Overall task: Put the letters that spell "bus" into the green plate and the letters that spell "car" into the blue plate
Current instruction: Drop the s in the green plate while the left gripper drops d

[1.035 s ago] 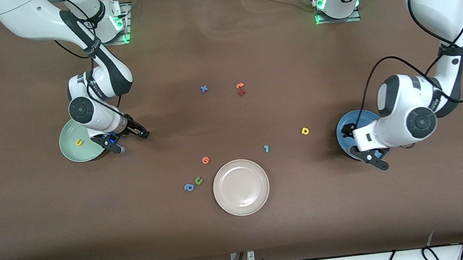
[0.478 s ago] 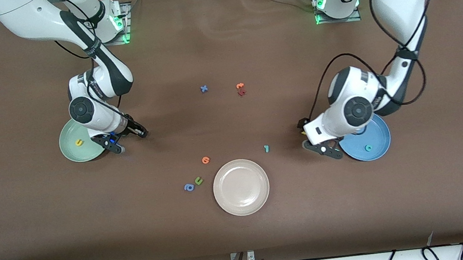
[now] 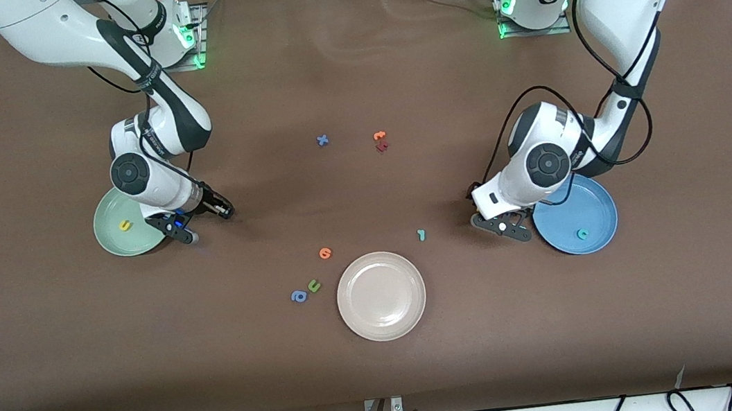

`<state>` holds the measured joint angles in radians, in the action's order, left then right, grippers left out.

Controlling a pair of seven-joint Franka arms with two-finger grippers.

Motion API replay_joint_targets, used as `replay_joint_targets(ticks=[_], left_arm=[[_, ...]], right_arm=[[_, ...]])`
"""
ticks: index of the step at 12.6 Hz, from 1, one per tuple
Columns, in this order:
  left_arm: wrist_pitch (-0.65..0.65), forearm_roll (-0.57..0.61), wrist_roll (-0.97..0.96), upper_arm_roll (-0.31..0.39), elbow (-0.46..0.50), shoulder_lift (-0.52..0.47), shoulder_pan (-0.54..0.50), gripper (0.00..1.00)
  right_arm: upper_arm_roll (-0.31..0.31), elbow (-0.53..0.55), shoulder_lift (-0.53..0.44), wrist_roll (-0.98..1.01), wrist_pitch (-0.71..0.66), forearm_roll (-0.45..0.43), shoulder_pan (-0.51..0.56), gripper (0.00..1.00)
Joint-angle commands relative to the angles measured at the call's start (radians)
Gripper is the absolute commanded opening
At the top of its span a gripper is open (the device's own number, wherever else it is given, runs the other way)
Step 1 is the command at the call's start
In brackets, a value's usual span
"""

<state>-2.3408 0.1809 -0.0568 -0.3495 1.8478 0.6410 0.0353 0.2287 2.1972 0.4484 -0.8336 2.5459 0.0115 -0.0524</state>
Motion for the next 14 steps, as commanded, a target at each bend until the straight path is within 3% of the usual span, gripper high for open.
replay_joint_targets(ticks=[1, 3, 5, 9, 11, 14], left_arm=[[-0.053, 0.035, -0.049, 0.0, 0.034, -0.004, 0.005, 0.72], [-0.08, 0.037, -0.052, 0.0, 0.05, -0.004, 0.005, 0.66], [-0.081, 0.037, -0.052, 0.0, 0.048, 0.002, -0.005, 0.48], [-0.075, 0.037, -0.049, 0.0, 0.041, 0.005, 0.0, 0.11], [-0.051, 0.037, -0.044, 0.0, 0.031, -0.03, -0.009, 0.11], [0.139, 0.037, 0.019, 0.0, -0.014, -0.101, -0.063, 0.13]], right_arm=[[0.001, 0.009, 0.012, -0.002, 0.024, 0.004, 0.0, 0.15], [0.0, 0.009, 0.007, -0.004, 0.019, 0.002, 0.0, 0.09], [0.0, 0.0, -0.02, 0.001, -0.002, 0.004, 0.0, 0.09], [-0.038, -0.126, -0.135, 0.063, -0.337, -0.005, 0.002, 0.09], [-0.128, -0.175, -0.149, 0.222, -0.475, -0.005, 0.005, 0.09], [-0.282, -0.162, -0.123, 0.503, -0.471, -0.002, 0.006, 0.09]])
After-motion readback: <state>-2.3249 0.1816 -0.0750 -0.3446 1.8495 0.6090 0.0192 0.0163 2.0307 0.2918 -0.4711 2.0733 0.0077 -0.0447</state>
